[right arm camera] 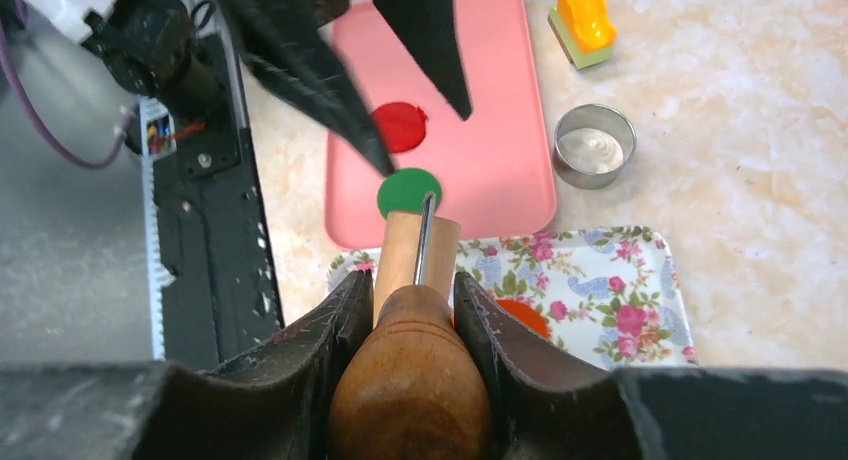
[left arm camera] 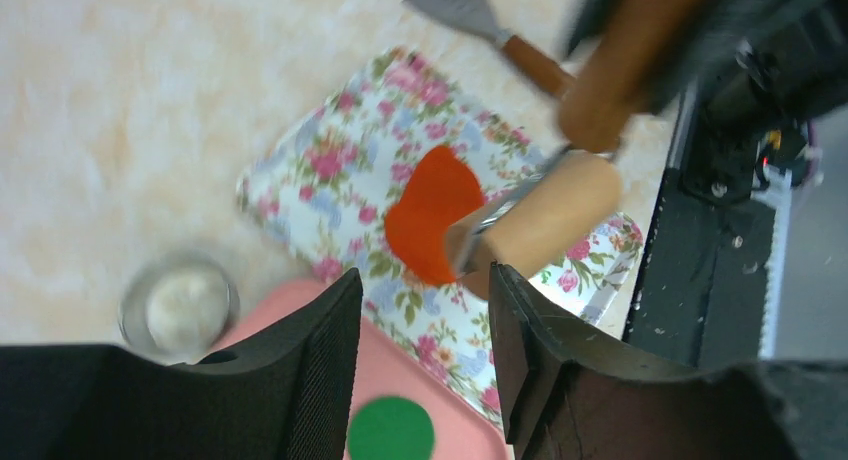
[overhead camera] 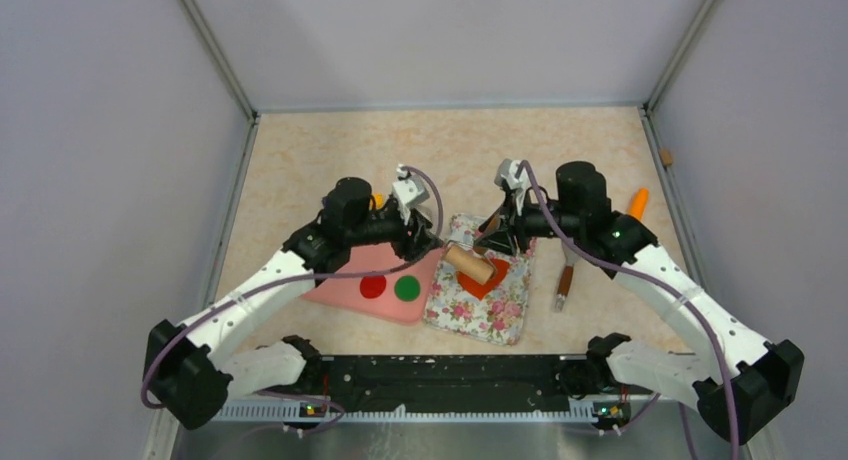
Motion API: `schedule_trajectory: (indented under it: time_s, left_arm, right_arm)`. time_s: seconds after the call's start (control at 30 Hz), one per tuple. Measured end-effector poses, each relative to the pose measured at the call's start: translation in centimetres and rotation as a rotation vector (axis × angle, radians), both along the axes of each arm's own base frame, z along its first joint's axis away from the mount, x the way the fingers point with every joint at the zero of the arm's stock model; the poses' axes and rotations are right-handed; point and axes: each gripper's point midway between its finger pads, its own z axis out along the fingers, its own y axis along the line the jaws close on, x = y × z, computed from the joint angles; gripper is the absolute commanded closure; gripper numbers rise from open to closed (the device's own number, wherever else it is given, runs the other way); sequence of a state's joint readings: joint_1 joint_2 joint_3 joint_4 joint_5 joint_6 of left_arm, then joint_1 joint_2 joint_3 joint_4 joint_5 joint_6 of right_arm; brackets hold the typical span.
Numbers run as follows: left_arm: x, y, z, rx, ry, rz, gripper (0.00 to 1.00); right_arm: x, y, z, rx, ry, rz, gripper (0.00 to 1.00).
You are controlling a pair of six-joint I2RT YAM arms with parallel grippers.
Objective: Roll out the dumpling wrappers from the dough
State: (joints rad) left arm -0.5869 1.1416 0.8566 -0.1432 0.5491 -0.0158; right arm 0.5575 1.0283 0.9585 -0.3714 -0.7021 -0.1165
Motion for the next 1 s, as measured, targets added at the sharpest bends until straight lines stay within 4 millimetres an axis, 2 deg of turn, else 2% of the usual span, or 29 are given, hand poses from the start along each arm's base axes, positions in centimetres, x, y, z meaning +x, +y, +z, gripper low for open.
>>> schedule_trajectory:
  time_s: [0.13, 0.27, 0.53, 0.63, 0.87, 1.0]
  left_arm:
    - [-2.9, -2.6, 2.8, -0.002, -0.295, -0.216, 0.45]
    - [-3.2, -4.6, 2.9, -0.025, -0.48, -0.297, 0.43]
    - [-0.7, -8.5, 1.2, -0.055, -0.509, -0.262, 0.42]
    - [-0.4, -9.7, 1.5, -0.075, -0.504, -0.247, 0.43]
    - [0.5, -11.0, 2.2, -0.094, -0.467, -0.203, 0.48]
    - [1.0, -11.7, 2.6, -0.111, -0.435, -0.182, 0.42]
  right_arm:
    - [0.0, -0.3, 0.4, -0.037, -0.061, 0.034, 1.0]
    - [1.2, -0.5, 0.9, -0.049, -0.07, -0.025, 1.0]
    - [3.6, -1.0, 0.7, -0.049, 0.03, -0.187, 1.0]
    - [4.1, -1.0, 1.0, -0.026, 0.068, -0.244, 1.0]
    - [5.8, -2.1, 1.3, 0.013, 0.131, -0.379, 1.0]
    - [6.3, -2.6, 1.4, 0.022, 0.15, -0.423, 1.0]
